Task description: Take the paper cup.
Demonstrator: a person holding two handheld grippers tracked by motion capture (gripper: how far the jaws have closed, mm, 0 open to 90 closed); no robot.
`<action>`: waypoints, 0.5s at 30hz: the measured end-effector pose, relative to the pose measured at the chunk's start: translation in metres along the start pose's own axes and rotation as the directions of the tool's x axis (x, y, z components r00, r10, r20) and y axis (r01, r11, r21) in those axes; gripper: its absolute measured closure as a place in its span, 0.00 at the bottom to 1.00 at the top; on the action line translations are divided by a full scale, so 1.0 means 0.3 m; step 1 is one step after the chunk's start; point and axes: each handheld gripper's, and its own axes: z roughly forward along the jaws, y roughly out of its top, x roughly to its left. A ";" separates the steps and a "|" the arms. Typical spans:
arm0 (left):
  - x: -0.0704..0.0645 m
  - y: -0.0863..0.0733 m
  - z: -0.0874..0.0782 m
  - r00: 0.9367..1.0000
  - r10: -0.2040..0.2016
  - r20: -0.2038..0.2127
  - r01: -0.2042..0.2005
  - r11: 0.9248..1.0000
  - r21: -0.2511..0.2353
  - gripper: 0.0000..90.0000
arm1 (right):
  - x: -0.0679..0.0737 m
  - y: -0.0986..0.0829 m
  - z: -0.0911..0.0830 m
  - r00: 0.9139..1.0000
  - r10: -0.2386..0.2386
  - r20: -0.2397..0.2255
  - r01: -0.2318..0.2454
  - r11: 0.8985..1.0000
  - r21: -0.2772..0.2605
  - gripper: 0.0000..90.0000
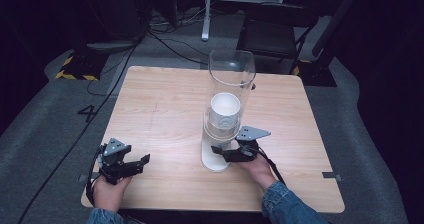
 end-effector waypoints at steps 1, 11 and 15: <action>0.001 0.001 0.001 1.000 0.002 -0.001 -0.002 1.000 -0.001 0.24 | 0.000 -0.001 0.000 1.000 -0.002 0.002 0.002 1.000 0.007 0.36; 0.000 0.006 0.009 1.000 0.005 0.005 -0.005 1.000 0.003 0.24 | 0.013 -0.024 0.016 1.000 -0.027 0.002 0.026 0.997 0.074 0.36; 0.000 0.010 0.013 1.000 0.006 0.005 -0.006 1.000 0.001 0.24 | 0.014 -0.032 0.020 1.000 -0.026 0.007 0.025 0.994 0.108 0.36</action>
